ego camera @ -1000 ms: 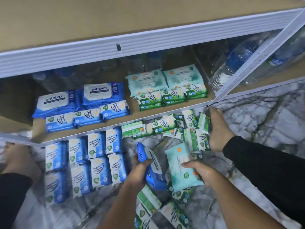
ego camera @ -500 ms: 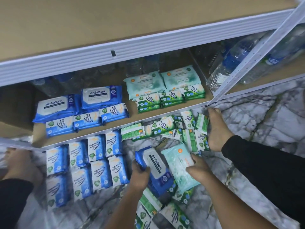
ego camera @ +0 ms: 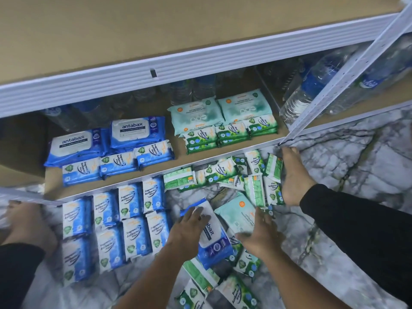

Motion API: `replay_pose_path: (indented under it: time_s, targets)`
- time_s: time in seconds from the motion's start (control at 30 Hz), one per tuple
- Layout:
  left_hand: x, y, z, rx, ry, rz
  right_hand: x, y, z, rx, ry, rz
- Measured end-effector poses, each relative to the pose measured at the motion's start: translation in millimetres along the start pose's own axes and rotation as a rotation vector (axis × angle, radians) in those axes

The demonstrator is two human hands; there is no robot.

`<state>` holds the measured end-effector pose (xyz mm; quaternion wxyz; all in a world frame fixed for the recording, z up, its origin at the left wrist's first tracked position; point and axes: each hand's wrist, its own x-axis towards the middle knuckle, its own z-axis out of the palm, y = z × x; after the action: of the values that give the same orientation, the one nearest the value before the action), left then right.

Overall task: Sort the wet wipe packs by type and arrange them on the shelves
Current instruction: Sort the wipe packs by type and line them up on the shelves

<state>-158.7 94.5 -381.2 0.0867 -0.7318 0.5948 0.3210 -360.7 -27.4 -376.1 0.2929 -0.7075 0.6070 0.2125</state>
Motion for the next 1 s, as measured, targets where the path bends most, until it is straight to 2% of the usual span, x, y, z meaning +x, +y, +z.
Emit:
replay_pose_path:
  time_s: [0.23, 0.57, 0.77, 1.0]
  targets:
    - [20, -10, 11, 0.32, -0.054, 0.148, 5, -2, 21, -0.057, 0.085, -0.031]
    - [37, -5, -1, 0.442, 0.01, 0.269, 14, -2, 18, -0.035, 0.153, -0.008]
    - [32, -1, -9, 0.469, -0.014, 0.232, 7, -7, 6, -0.002, 0.154, -0.004]
    - [-14, 4, -33, 0.429, 0.073, 0.157, -13, -12, -21, 0.049, 0.149, -0.054]
